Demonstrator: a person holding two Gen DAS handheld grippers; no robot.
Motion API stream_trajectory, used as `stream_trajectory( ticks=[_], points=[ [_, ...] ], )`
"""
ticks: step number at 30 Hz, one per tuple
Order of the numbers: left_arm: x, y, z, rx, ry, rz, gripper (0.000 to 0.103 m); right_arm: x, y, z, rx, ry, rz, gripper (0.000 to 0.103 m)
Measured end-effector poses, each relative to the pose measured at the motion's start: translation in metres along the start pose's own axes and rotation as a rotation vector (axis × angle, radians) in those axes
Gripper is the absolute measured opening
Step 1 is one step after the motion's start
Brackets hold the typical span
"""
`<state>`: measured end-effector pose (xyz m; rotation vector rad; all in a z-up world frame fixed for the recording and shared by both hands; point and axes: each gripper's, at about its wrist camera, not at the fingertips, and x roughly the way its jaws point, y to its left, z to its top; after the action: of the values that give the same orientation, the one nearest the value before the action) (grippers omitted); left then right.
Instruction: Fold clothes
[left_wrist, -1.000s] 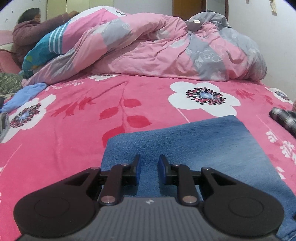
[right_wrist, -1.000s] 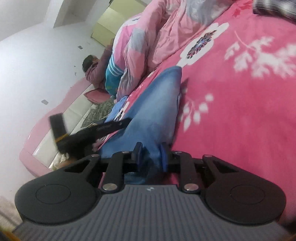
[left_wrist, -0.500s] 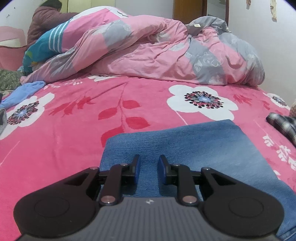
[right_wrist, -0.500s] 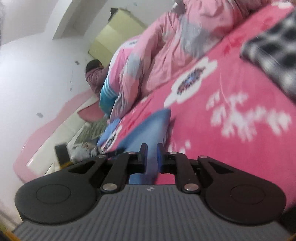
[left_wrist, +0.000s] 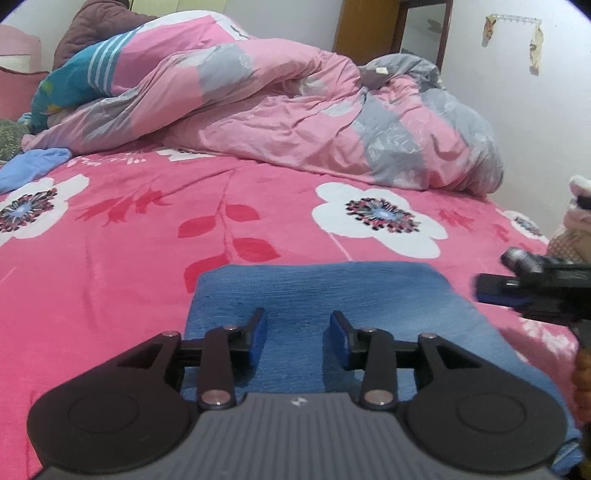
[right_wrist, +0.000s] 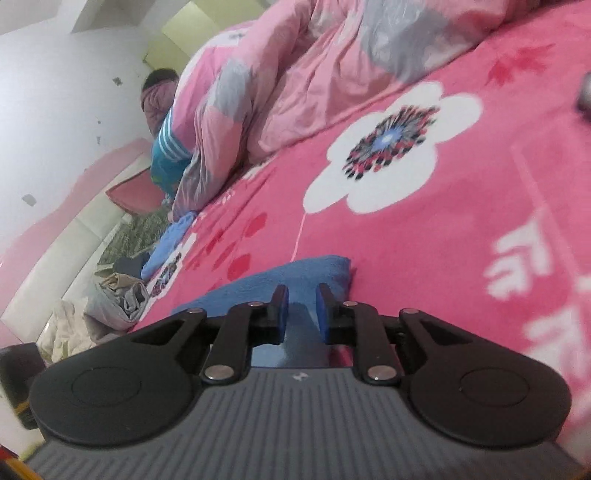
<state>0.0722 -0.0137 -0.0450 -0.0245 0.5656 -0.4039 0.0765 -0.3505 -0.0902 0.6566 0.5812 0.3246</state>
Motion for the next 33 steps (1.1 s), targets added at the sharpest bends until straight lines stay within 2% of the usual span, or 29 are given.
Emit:
stream_trajectory(
  ticks=[3, 4, 6, 11, 15, 18, 23, 25, 30, 33],
  points=[
    [-0.019, -0.003, -0.001, 0.01, -0.033, -0.031, 0.049, -0.048, 0.009, -0.011, -0.035, -0.049, 0.025, 0.021],
    [-0.025, -0.005, -0.001, 0.013, -0.045, -0.041, 0.049, -0.063, 0.013, -0.017, -0.055, -0.055, 0.026, 0.025],
    [-0.038, -0.007, -0.002, 0.019, -0.067, -0.062, 0.055, -0.089, 0.021, -0.032, -0.083, -0.05, 0.018, 0.031],
    [-0.071, -0.019, -0.009, 0.062, -0.11, -0.133, 0.071, -0.135, 0.029, -0.08, -0.076, -0.024, -0.01, 0.034],
    [-0.084, -0.05, -0.032, 0.245, -0.077, -0.17, 0.074, -0.145, 0.038, -0.104, -0.087, 0.004, -0.018, 0.035],
    [-0.081, -0.078, -0.052, 0.405, -0.036, -0.186, 0.074, -0.147, 0.045, -0.111, -0.126, 0.012, -0.061, 0.038],
    [-0.061, -0.107, -0.072, 0.581, 0.02, -0.134, 0.071, -0.154, 0.047, -0.115, -0.118, -0.005, -0.056, 0.039],
    [-0.053, -0.112, -0.074, 0.615, 0.023, -0.107, 0.065, -0.155, 0.046, -0.117, -0.117, -0.012, -0.051, 0.039],
    [-0.043, -0.114, -0.063, 0.59, 0.016, -0.082, 0.049, -0.152, 0.043, -0.121, -0.102, -0.02, -0.026, 0.039],
    [-0.043, -0.118, -0.058, 0.584, -0.006, -0.077, 0.045, -0.145, 0.037, -0.124, -0.077, -0.015, -0.009, 0.039]
  ],
)
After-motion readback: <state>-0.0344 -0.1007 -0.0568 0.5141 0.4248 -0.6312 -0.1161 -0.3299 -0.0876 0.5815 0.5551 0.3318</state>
